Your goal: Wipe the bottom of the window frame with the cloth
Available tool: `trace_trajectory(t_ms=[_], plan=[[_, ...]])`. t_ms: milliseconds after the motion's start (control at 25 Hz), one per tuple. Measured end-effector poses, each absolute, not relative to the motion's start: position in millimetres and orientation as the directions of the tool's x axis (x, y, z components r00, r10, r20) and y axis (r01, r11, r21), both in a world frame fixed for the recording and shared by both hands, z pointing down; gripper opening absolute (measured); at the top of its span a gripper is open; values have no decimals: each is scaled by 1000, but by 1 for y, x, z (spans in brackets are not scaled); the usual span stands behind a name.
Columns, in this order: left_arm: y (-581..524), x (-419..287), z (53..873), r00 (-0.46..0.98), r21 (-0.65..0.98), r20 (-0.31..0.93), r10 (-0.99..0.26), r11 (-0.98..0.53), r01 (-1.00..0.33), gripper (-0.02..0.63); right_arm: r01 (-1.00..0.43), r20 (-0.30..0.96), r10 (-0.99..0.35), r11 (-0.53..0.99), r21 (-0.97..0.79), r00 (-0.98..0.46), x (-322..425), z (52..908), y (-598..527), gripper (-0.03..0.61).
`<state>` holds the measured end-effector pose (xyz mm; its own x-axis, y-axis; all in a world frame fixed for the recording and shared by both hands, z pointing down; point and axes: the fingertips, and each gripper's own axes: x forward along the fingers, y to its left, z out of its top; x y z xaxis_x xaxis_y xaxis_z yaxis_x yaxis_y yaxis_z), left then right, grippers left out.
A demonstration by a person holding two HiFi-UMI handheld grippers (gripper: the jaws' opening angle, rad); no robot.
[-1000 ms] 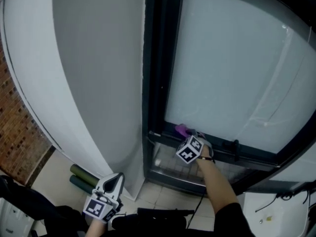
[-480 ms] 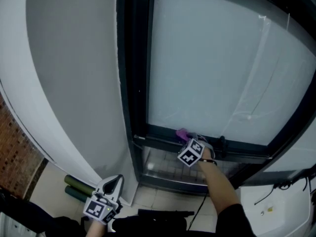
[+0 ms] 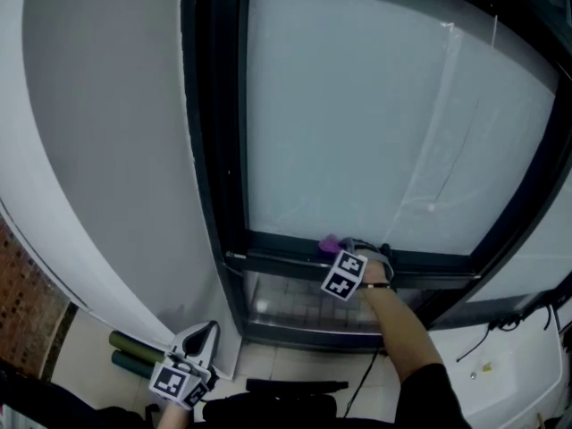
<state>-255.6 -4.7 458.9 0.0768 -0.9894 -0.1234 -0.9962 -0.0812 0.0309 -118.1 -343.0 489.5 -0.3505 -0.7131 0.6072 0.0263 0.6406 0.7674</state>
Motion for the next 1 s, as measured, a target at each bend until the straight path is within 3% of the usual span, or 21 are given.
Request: trace_trajectory(t_ms=[200, 440, 640, 1000], plan=[[-9, -252, 456, 91, 55, -146, -985, -100, -993, 2, 226, 631, -737, 590, 775, -242, -91, 489, -352, 71], [-9, -254, 465, 94, 74, -120, -988, -104, -992, 2, 236, 585, -768, 536, 810, -262, -73, 459, -360, 71], [-17, -249, 460, 113, 49, -127, -985, -120, -992, 2, 164, 555, -799, 530, 832, -233, -42, 448, -372, 71], [-37, -230, 466, 181, 36, -100, -978, -185, -982, 2, -54, 460, -814, 509, 859, -355, -19, 419, -371, 72]])
